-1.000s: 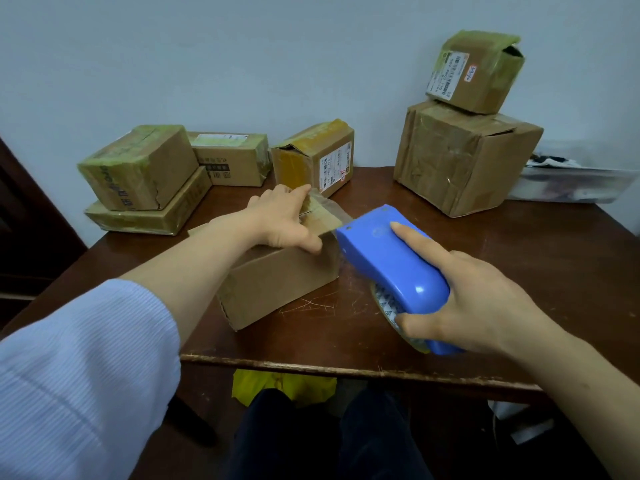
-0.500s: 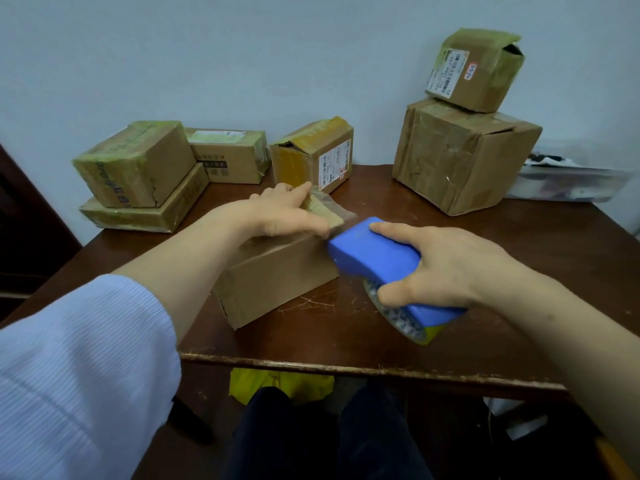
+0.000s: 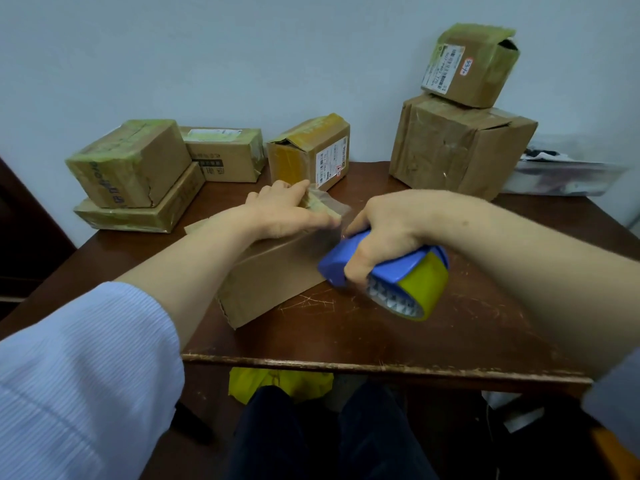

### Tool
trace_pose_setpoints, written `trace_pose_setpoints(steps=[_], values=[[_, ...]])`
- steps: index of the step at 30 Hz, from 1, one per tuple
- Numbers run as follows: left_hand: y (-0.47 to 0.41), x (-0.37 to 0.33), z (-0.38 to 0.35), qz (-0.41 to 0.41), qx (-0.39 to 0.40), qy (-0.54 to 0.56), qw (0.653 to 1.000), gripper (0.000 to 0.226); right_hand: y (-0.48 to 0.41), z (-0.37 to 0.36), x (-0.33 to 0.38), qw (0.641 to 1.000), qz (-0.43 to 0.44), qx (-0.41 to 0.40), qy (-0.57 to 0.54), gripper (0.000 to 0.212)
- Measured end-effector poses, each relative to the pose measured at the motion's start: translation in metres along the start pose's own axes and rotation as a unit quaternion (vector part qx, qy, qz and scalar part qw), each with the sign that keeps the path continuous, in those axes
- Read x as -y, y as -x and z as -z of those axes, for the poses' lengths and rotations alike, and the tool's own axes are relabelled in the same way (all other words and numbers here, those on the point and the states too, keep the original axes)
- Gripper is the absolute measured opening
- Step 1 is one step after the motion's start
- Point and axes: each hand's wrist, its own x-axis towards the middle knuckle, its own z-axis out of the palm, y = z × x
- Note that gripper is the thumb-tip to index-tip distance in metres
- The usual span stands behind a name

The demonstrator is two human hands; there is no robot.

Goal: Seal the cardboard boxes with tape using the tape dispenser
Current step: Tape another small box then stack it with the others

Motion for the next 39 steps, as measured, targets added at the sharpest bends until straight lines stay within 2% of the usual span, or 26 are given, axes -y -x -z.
trace_pose_setpoints(steps=[3, 8, 9, 12, 18, 20, 22, 23, 24, 25, 26, 27, 28, 29, 30, 34, 36, 39], values=[[-0.001, 0.003, -0.001, 0.0, -0.015, -0.001, 1.0, 0.114, 0.004, 0.012, -0.012, 1.0, -0.005, -0.001, -0.016, 0.057], [-0.006, 0.001, -0.003, -0.009, -0.038, -0.005, 0.999, 0.1, 0.007, 0.029, -0.052, 0.989, -0.106, -0.101, 0.012, 0.103], [-0.005, 0.001, -0.003, -0.008, -0.038, -0.005, 0.999, 0.099, -0.003, 0.02, -0.059, 0.985, -0.117, -0.127, 0.003, 0.1], [-0.001, 0.002, -0.002, -0.012, -0.038, 0.006, 0.999, 0.098, -0.038, -0.018, -0.072, 0.969, -0.142, -0.204, -0.018, 0.072], [-0.001, 0.0, 0.0, -0.002, -0.025, 0.017, 1.0, 0.102, -0.09, -0.078, -0.081, 0.95, -0.158, -0.259, 0.071, 0.088], [-0.001, 0.001, 0.002, 0.0, -0.014, 0.028, 0.999, 0.107, -0.088, -0.08, -0.081, 0.939, -0.165, -0.279, 0.114, 0.084], [0.002, 0.001, 0.006, -0.001, 0.008, 0.051, 0.999, 0.117, -0.078, -0.076, -0.071, 0.917, -0.125, -0.358, 0.122, 0.065], [0.003, 0.002, 0.008, -0.001, 0.019, 0.073, 0.997, 0.122, -0.072, -0.073, -0.063, 0.905, -0.093, -0.409, 0.065, 0.048], [0.004, 0.002, 0.01, 0.003, 0.023, 0.098, 0.995, 0.122, -0.064, -0.07, -0.051, 0.904, -0.068, -0.42, -0.045, 0.034], [0.004, 0.002, 0.011, 0.01, 0.014, 0.119, 0.993, 0.117, -0.056, -0.066, -0.037, 0.905, -0.049, -0.377, -0.192, 0.033], [0.004, 0.001, 0.011, 0.02, -0.005, 0.131, 0.991, 0.105, -0.05, -0.063, -0.025, 0.885, -0.034, -0.302, -0.352, 0.037], [0.004, 0.002, 0.011, 0.024, -0.029, 0.13, 0.991, 0.086, -0.046, -0.061, -0.014, 0.842, -0.026, -0.234, -0.486, 0.037], [0.002, 0.004, 0.01, 0.023, -0.05, 0.122, 0.991, 0.064, -0.046, -0.058, -0.007, 0.802, -0.021, -0.197, -0.563, 0.035], [0.001, 0.007, 0.009, 0.026, -0.071, 0.112, 0.991, 0.046, -0.051, -0.056, -0.004, 0.78, -0.013, -0.19, -0.596, 0.033], [0.002, 0.01, 0.009, 0.035, -0.091, 0.106, 0.99, 0.035, -0.058, -0.053, -0.002, 0.774, -0.008, -0.196, -0.602, 0.034], [0.017, 0.028, 0.009, 0.091, -0.115, 0.189, 0.971, 0.03, -0.083, -0.038, 0.0, 0.798, 0.003, -0.228, -0.558, 0.021], [0.025, 0.035, 0.006, 0.107, -0.119, 0.214, 0.964, 0.031, -0.092, -0.03, 0.001, 0.819, 0.003, -0.238, -0.522, 0.028], [0.025, 0.039, 0.004, 0.132, -0.171, 0.105, 0.971, 0.048, -0.099, -0.018, 0.006, 0.862, -0.009, -0.257, -0.436, 0.044]])
